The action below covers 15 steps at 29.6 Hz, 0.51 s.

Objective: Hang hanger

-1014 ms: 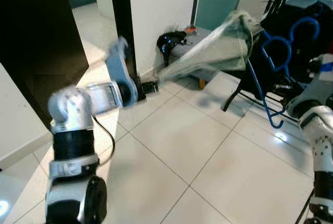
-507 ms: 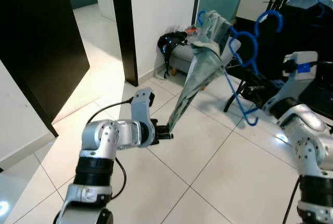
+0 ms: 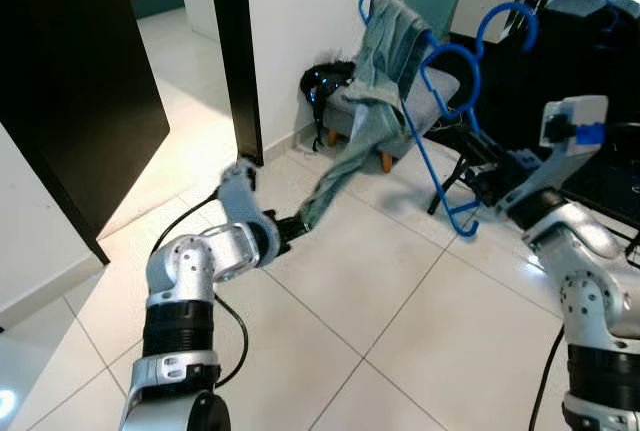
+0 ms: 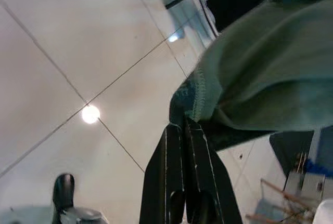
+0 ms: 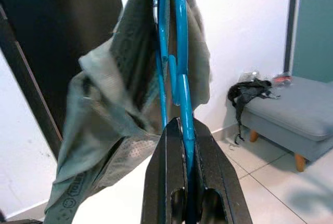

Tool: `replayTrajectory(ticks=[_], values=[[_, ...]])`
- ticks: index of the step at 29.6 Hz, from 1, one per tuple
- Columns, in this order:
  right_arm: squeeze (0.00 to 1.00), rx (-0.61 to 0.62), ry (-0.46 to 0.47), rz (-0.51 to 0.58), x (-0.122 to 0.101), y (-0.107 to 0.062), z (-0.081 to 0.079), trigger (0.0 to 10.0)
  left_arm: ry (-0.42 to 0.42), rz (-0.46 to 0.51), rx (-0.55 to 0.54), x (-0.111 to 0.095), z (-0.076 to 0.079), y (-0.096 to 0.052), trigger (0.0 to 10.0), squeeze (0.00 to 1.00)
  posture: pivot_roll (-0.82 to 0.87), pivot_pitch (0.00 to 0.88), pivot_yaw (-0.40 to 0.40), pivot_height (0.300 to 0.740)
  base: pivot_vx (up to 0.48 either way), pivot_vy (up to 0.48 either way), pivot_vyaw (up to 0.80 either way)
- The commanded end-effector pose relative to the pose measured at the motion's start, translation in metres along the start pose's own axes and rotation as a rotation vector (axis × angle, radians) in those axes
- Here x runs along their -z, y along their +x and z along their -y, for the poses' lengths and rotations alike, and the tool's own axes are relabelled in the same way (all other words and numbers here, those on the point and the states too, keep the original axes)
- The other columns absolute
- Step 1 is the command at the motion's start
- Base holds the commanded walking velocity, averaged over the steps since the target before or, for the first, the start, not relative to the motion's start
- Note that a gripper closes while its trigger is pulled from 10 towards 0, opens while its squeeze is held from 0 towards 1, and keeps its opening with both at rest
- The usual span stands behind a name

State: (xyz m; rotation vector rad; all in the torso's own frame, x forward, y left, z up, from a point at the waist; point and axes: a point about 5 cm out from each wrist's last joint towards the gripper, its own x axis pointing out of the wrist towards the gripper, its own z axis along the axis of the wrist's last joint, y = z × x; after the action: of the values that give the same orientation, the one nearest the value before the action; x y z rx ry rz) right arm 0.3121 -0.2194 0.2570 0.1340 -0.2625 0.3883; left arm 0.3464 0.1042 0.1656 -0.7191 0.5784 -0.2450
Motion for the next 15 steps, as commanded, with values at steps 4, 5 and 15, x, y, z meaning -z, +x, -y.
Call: replayTrajectory(ticks=[4,5,15], values=[[0.00,-0.047,-0.021,0.026,-0.006,-0.003,-0.005,10.0,-0.128,-0.041,-0.062,0.015,-0.022,-0.001,10.0,1.00,-0.01,0.096,0.006,0.740,0.000,0.000,0.00],[0.00,-0.075,-0.027,0.019,-0.006,-0.004,-0.007,10.0,-0.167,-0.064,-0.053,0.021,-0.026,-0.002,10.0,1.00,0.00,0.095,0.006,0.740,0.000,0.000,0.00],[0.00,-0.191,-0.038,0.001,-0.008,-0.009,-0.011,10.0,0.127,-0.141,0.141,0.011,-0.029,-0.026,10.0,1.00,0.00,0.101,0.001,0.740,0.000,0.000,0.00]])
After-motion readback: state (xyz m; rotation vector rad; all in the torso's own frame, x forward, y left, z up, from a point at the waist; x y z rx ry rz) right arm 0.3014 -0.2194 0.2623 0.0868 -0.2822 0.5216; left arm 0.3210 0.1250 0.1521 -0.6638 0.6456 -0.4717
